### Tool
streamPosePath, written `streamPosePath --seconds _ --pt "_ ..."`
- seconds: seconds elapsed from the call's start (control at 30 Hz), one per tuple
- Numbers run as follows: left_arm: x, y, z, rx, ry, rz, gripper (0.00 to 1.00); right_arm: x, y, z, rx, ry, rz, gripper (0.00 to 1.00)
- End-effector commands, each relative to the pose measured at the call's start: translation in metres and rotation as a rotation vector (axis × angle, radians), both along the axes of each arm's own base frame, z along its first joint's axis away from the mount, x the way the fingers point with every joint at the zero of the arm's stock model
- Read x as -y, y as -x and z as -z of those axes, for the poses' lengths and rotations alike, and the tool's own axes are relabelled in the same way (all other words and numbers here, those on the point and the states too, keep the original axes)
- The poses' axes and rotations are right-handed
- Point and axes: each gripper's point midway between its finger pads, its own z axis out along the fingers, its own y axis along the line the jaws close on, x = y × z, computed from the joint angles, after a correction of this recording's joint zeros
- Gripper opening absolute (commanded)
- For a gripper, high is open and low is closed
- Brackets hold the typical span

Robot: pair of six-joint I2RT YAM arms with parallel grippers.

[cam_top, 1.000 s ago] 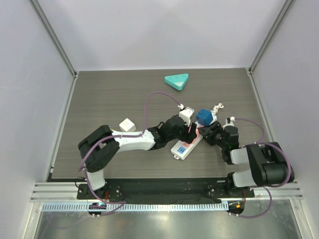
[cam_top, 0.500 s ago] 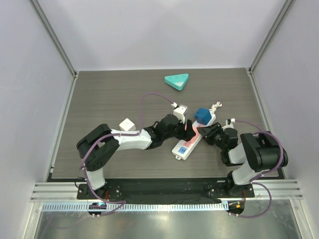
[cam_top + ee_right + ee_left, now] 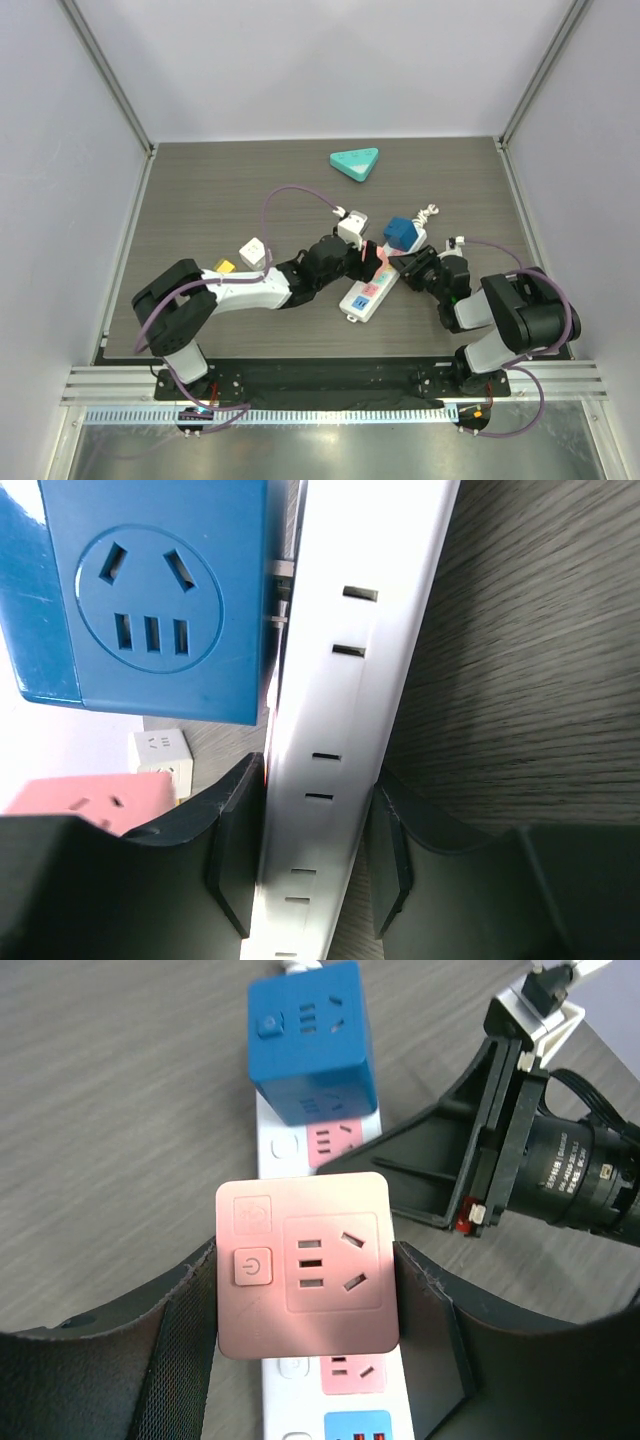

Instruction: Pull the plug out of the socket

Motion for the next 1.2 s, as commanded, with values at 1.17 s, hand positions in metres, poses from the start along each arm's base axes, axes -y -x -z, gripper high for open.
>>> streamPosePath --seconds 1.17 --pt "-0.182 -0.094 0.017 -0.008 -0.267 -0.878 0.00 0.010 0.014 0.047 0.043 0.095 0.009 0.01"
